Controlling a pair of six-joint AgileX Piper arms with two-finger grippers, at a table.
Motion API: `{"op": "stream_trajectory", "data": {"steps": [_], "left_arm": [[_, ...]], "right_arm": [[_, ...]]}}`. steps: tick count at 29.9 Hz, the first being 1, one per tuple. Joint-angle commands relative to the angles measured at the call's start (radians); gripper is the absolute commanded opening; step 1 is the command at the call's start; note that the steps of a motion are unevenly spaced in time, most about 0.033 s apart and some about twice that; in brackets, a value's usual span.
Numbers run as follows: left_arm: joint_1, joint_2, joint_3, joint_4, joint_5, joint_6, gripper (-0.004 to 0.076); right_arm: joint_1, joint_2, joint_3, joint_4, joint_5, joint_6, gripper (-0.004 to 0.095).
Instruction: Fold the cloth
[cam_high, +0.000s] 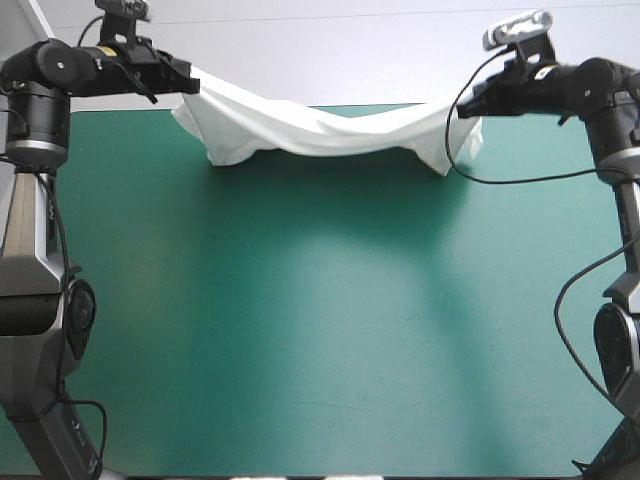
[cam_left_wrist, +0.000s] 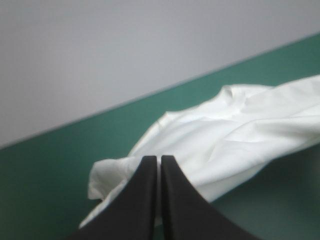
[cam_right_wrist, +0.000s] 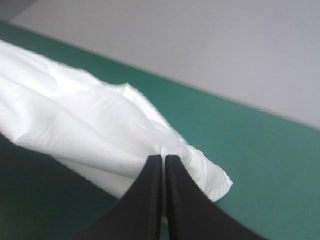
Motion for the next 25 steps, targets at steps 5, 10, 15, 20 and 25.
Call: {"op": "stream_trajectory", "data": {"steps": [5,10,15,20,25], "left_arm": [[-0.004,-0.175,0.488,-0.117,-0.154,0.107,0.0019],[0.000,-0.328,0.810,-0.083,-0.240,0.157,0.0019],[0.004,-0.477,1.009,0.062,-0.292,0.148,0.0019],[0.061,-0.581,1.111,0.104,-0.262,0.097,0.0019],[0.070,-0.682,1.232,0.186,-0.194,0.035,0.0019]], "right_arm": [[-0.020,-0.221,0.464,0.116,-0.151,-0.100,-0.0013],[-0.020,-0.374,0.722,0.138,-0.174,-0.130,-0.0013],[-0.020,-0.517,0.874,0.082,-0.164,-0.107,-0.0013],[-0.020,-0.601,0.966,-0.029,-0.095,-0.021,-0.0013],[-0.020,-0.695,1.078,-0.077,-0.065,0.041,-0.0013]]}}
